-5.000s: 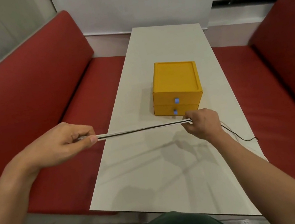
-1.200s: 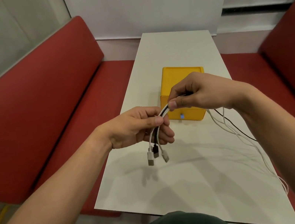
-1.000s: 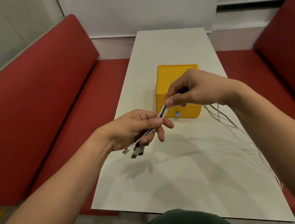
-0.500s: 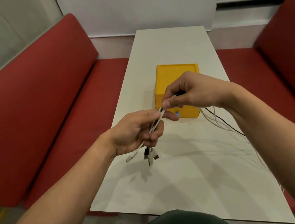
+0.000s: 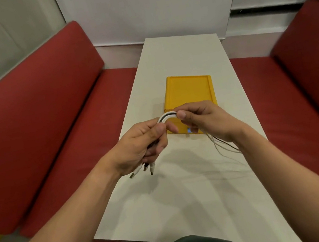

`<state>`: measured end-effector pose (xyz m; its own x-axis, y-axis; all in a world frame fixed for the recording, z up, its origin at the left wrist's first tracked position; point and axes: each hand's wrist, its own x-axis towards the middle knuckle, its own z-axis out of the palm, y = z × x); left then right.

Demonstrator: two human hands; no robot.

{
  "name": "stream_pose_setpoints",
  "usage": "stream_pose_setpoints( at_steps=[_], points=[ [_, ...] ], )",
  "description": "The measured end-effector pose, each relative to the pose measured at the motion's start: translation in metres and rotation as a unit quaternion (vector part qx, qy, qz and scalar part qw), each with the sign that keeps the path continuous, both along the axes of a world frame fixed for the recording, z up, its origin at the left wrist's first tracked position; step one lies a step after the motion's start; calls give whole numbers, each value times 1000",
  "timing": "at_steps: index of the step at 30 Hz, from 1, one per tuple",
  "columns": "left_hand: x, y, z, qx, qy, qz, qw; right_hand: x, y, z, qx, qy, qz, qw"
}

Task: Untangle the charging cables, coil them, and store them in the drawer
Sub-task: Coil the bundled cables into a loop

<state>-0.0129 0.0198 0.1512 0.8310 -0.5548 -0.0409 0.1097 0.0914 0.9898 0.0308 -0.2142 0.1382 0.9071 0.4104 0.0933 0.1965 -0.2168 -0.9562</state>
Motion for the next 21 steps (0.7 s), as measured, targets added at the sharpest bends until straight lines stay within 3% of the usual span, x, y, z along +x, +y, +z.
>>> stream_pose_setpoints(
  at_steps=[2,6,16,21],
  points=[
    [0,0,1,-22,-5,2,1000,-4,10,-10,-16,-35,-33,999],
    [3,3,12,-114,0,39,993,-17,27,-32,-142,-188,-60,970],
    [0,-6,23,-135,-22,130,982,-42,50,-42,-110,-96,-74,986],
    [1,-8,23,-162,-14,136,977,-43,53,-37,-115,-141,-134,974]
  ],
)
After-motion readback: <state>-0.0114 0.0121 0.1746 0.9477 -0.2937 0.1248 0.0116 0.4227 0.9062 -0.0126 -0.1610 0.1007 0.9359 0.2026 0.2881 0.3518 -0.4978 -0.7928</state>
